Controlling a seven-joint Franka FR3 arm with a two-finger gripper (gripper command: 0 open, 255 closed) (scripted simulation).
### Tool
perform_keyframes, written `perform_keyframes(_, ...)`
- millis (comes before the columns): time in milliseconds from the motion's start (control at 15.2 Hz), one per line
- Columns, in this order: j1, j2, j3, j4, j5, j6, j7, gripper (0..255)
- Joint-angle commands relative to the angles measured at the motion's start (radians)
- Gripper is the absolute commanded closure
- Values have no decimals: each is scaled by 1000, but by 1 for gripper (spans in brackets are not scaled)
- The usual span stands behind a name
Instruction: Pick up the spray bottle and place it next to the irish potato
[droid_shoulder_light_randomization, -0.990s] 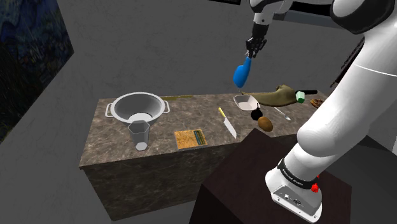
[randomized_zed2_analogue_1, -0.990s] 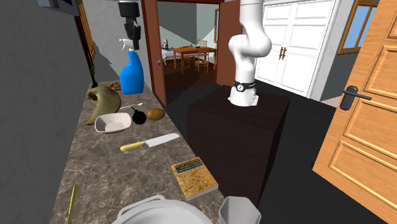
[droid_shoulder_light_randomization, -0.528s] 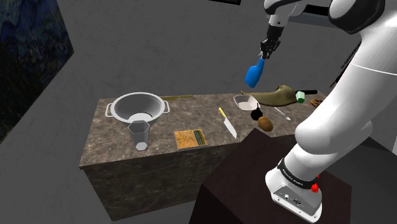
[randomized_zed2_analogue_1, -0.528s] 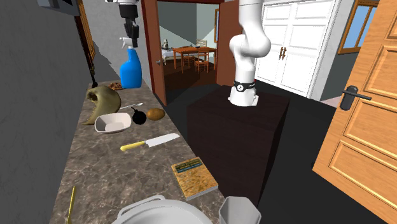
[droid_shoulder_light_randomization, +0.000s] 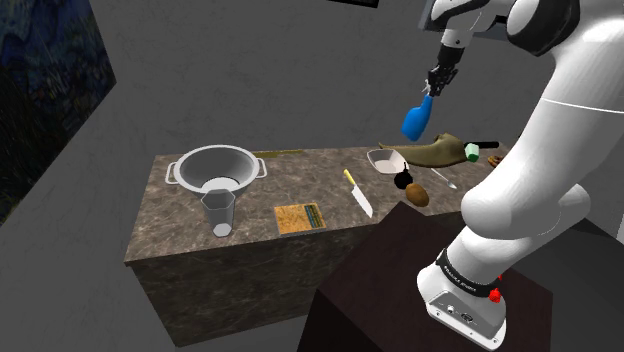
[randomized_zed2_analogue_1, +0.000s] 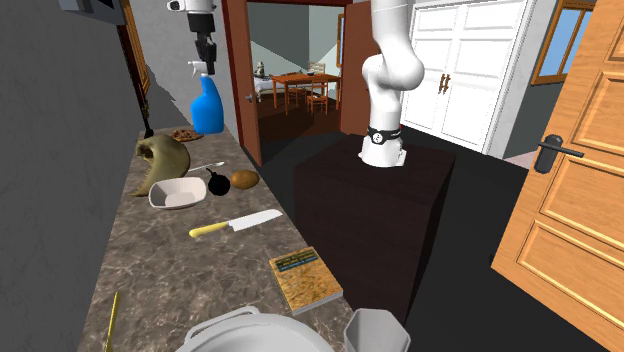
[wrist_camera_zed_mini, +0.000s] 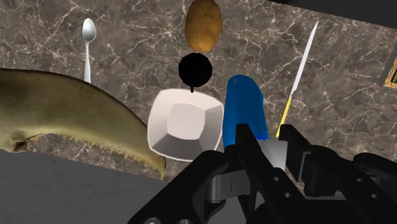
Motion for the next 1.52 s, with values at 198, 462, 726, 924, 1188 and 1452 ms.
perform_keyframes(198, -3, 13, 0, -51, 6, 63, -5, 255)
perform_keyframes(462, -4, 23, 2, -92, 10, 114, -6, 255)
perform_keyframes(726, -5, 37, 3, -129, 16, 164, -8, 255)
perform_keyframes(924, -6, 49, 5, -154, 21, 201, -9, 255)
perform_keyframes(1188, -8, 69, 8, -185, 30, 249, -13, 255)
perform_keyframes(1452, -11, 91, 11, -211, 40, 296, -17, 255)
